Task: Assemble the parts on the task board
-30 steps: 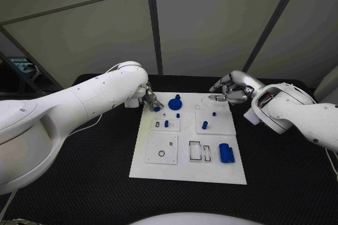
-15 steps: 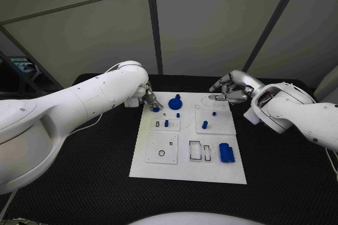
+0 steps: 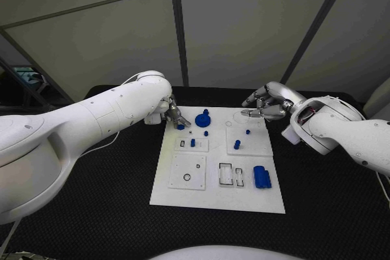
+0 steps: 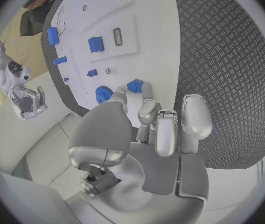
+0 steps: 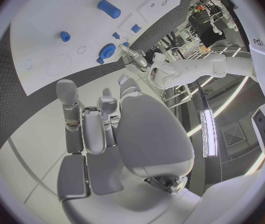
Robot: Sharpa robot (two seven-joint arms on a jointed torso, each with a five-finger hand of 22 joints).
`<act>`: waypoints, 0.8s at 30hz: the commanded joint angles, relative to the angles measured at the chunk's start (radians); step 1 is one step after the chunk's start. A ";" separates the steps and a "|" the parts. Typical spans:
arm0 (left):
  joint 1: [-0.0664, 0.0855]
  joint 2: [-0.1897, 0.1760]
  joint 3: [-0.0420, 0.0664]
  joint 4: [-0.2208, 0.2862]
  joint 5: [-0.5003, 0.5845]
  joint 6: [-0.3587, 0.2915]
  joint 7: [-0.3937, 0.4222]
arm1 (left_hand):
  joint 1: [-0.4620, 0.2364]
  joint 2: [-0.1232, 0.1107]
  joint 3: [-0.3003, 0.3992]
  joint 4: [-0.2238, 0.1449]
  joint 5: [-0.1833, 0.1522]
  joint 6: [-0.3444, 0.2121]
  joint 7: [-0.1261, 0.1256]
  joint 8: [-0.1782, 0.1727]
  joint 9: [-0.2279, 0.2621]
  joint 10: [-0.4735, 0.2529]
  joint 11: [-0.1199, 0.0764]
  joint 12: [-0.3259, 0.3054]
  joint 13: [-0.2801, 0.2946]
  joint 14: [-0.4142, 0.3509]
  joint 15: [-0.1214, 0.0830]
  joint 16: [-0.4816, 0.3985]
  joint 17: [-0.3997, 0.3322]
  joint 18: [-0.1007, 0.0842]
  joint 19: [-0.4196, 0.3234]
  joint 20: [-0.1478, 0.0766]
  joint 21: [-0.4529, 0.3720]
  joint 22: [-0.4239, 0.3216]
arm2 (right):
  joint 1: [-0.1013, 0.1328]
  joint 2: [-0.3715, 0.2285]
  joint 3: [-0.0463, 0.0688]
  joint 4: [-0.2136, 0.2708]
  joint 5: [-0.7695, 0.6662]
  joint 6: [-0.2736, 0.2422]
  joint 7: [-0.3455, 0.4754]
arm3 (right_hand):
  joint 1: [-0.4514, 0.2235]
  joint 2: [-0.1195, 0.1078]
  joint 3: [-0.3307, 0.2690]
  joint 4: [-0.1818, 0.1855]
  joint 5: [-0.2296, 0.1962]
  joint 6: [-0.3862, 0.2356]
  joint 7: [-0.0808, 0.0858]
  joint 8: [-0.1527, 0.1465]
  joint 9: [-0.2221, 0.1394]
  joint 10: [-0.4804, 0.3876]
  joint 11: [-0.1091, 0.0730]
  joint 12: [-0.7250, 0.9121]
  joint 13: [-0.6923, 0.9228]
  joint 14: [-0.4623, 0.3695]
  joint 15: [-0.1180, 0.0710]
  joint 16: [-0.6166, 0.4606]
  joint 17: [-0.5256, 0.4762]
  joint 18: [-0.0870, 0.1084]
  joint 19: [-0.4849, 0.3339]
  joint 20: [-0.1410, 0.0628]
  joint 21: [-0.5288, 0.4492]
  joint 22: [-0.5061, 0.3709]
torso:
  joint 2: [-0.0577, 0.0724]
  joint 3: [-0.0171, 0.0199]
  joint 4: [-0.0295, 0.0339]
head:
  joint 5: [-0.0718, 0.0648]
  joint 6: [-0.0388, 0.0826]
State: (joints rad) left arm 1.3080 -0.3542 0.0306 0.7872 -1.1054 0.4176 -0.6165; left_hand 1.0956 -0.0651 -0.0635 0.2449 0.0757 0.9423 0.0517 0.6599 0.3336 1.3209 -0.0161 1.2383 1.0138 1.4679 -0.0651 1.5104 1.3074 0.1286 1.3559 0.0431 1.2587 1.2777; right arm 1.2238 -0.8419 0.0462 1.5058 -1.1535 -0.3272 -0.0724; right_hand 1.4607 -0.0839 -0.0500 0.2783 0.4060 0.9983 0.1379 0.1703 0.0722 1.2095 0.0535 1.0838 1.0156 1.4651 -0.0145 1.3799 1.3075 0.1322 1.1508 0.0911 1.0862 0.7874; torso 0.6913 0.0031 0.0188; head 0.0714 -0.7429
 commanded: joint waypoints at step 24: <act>-0.004 -0.004 -0.002 0.008 -0.025 0.024 0.014 | 0.119 0.012 -0.022 -0.058 -0.004 -0.007 0.005 0.000 -0.002 -0.002 0.002 0.003 -0.004 0.070 -0.005 -0.002 0.149 -0.038 0.005 0.000 -0.007 0.006 | 0.001 0.004 0.001 0.000 -0.003 0.007 0.002 | 0.003 0.003 0.002 0.004 0.006 0.000 -0.002 0.008 -0.001 0.001 -0.004 -0.003 -0.002 0.046 -0.009 -0.004 0.011 0.017 0.004 -0.004 -0.008 -0.002 | 0.000 0.0001 -0.0007 | 0.000 -0.004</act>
State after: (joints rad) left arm 1.3080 -0.3577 0.0308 0.7932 -1.1143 0.4201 -0.6086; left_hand 1.2072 -0.0509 -0.0847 0.1914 0.0758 0.9389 0.0562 0.6588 0.3323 1.3204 -0.0157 1.2383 1.0113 1.4674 -0.0646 1.5104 1.3074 0.1286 1.3559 0.0431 1.2530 1.2824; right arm 1.2238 -0.8392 0.0462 1.5047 -1.1539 -0.3252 -0.0730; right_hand 1.4607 -0.0839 -0.0500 0.2783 0.4059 0.9983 0.1379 0.1769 0.0722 1.2095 0.0535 1.0838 1.0156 1.4650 -0.0145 1.3799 1.3074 0.1322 1.1508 0.0911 1.0793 0.7863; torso 0.6916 0.0031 0.0182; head 0.0720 -0.7467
